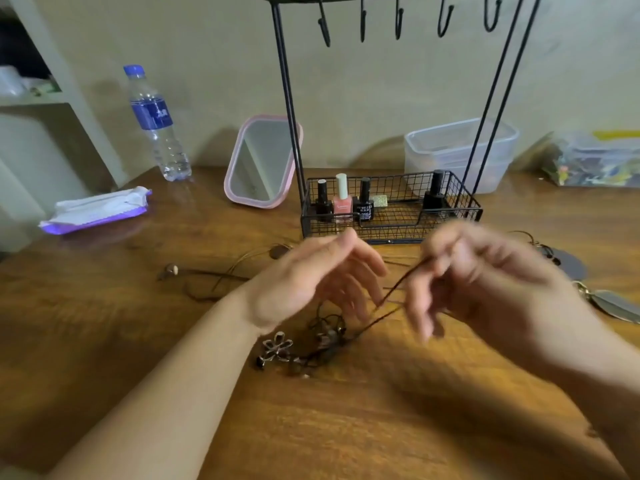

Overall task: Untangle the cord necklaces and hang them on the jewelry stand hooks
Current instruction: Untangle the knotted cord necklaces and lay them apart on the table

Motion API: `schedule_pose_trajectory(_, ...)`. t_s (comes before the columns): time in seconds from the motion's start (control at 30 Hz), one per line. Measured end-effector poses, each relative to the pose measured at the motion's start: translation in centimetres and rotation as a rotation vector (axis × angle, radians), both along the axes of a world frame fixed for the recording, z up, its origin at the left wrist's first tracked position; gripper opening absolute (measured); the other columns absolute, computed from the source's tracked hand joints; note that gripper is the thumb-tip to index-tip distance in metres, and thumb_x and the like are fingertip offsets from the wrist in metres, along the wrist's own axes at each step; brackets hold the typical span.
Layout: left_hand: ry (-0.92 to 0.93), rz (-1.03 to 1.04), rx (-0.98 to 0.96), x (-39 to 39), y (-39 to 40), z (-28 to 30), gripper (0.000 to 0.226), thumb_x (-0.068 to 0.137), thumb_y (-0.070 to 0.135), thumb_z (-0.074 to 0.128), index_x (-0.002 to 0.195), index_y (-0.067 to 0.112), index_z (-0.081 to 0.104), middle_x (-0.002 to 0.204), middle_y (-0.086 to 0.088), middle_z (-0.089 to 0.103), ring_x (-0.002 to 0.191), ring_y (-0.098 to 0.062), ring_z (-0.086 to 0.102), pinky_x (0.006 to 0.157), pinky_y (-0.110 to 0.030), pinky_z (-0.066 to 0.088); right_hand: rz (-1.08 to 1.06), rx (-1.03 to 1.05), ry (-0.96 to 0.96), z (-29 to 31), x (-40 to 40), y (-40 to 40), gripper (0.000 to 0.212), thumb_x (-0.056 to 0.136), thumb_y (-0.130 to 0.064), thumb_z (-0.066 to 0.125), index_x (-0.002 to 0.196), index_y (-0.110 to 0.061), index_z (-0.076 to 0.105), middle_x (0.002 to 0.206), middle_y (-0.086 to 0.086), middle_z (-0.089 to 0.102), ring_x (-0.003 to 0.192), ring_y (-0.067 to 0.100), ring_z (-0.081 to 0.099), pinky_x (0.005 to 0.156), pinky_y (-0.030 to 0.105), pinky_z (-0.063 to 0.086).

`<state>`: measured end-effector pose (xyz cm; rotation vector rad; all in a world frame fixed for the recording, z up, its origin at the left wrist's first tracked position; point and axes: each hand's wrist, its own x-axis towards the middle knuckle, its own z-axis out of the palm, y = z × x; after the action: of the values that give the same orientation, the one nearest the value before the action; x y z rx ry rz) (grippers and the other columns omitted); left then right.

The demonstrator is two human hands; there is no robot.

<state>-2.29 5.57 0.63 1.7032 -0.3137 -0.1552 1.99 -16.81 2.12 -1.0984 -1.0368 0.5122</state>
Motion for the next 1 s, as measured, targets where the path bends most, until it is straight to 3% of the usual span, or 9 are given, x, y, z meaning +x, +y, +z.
schedule_pose_trajectory(0.1, 0.093, -0.187, 0.095, -0.4, -1.7, -0.4, 0.057, 0.095, 0.045, 0.038, 0.115, -0.004, 0.059, 0.098, -0.015, 0.067, 0.089, -0.026, 0.063, 0.081, -0.034, 0.05, -0.125, 0.272, 0.28, 1.3, 2.6, -1.7, 0.027, 0.097, -0.019, 0.031, 0.082, -0.017, 0.053, 0.065, 0.002, 0.06, 0.054, 0.018, 0.055, 0.053, 0.024, 0.045)
schedule_pose_trajectory(0.27, 0.051, -0.198, 0.337, -0.3, -2.5, -0.4, 0.014, 0.096, 0.013, 0.061, 0.106, 0.007, 0.068, 0.073, -0.002, 0.061, 0.064, -0.011, 0.052, 0.064, -0.021, 0.045, -0.279, 0.367, 0.407, 1.4, 5.8, -4.0, 0.018, 0.096, -0.025, 0.036, 0.083, -0.023, 0.048, 0.062, -0.01, 0.05, 0.055, 0.011, 0.048, 0.058, 0.022, 0.044)
schedule_pose_trajectory(0.5, -0.039, -0.079, 0.377, -0.5, -0.7, 0.7, 0.022, 0.09, 0.035, 0.062, 0.083, 0.018, 0.074, 0.072, -0.008, 0.064, 0.066, -0.014, 0.052, 0.064, -0.026, 0.042, -0.45, 0.421, 0.54, 1.8, 6.6, -5.4, 0.029, 0.099, -0.025, 0.034, 0.077, -0.026, 0.053, 0.053, -0.008, 0.025, 0.05, 0.012, 0.033, 0.056, 0.022, 0.041)
schedule_pose_trajectory(0.6, -0.095, -0.086, 0.379, -0.7, 0.1, 1.2, 0.028, 0.087, 0.036, 0.061, 0.069, 0.019, 0.073, 0.063, 0.001, 0.063, 0.062, -0.006, 0.054, 0.065, -0.021, 0.043, -0.37, 0.389, 0.465, 2.1, 6.5, -5.8, 0.022, 0.095, -0.025, 0.037, 0.079, -0.025, 0.052, 0.051, -0.009, 0.024, 0.053, 0.013, 0.027, 0.059, 0.023, 0.039)
schedule_pose_trajectory(0.7, -0.209, -0.068, 0.392, -0.9, -0.7, 0.9, 0.027, 0.088, 0.031, 0.062, 0.063, 0.022, 0.068, 0.062, 0.004, 0.061, 0.061, -0.01, 0.056, 0.063, -0.025, 0.044, -0.309, 0.271, 0.315, 2.1, 5.6, -4.9, 0.015, 0.09, -0.023, 0.04, 0.08, -0.019, 0.051, 0.049, -0.009, 0.034, 0.052, 0.013, 0.037, 0.057, 0.024, 0.042)
schedule_pose_trajectory(0.77, -0.366, 0.025, 0.46, -0.9, -1.8, 0.4, 0.026, 0.087, 0.031, 0.063, 0.069, 0.013, 0.07, 0.073, 0.0, 0.066, 0.072, -0.017, 0.063, 0.069, -0.037, 0.049, -0.297, 0.202, 0.259, 2.0, 4.7, -3.9, 0.017, 0.091, -0.021, 0.04, 0.08, -0.017, 0.053, 0.05, -0.007, 0.037, 0.054, 0.018, 0.042, 0.055, 0.025, 0.044)
schedule_pose_trajectory(0.83, -0.514, 0.162, 0.545, -0.8, -2.9, -0.1, 0.027, 0.086, 0.038, 0.062, 0.089, 0.014, 0.074, 0.094, 0.004, 0.071, 0.097, -0.019, 0.064, 0.085, -0.04, 0.049, -0.289, 0.156, 0.266, 1.9, 3.7, -2.9, 0.022, 0.095, -0.019, 0.037, 0.08, -0.015, 0.053, 0.05, -0.006, 0.04, 0.056, 0.019, 0.042, 0.054, 0.026, 0.045)
schedule_pose_trajectory(0.9, -0.462, 0.174, 0.487, -0.9, -4.2, -0.3, 0.038, 0.085, 0.042, 0.061, 0.114, 0.019, 0.069, 0.115, 0.01, 0.069, 0.118, -0.015, 0.059, 0.098, -0.029, 0.045, -0.222, 0.159, 0.324, 1.8, 2.9, -2.1, 0.025, 0.097, -0.017, 0.033, 0.08, -0.014, 0.051, 0.052, -0.003, 0.042, 0.055, 0.02, 0.041, 0.054, 0.028, 0.047)
schedule_pose_trajectory(1.0, -0.304, 0.094, 0.359, -1.0, -5.7, -0.9, 0.03, 0.088, 0.028, 0.069, 0.118, 0.021, 0.066, 0.111, 0.013, 0.071, 0.111, -0.006, 0.063, 0.093, -0.015, 0.045, -0.098, 0.21, 0.393, 1.9, 2.4, -1.7, 0.025, 0.098, -0.019, 0.03, 0.082, -0.015, 0.049, 0.055, -0.002, 0.046, 0.056, 0.021, 0.047, 0.058, 0.032, 0.048)
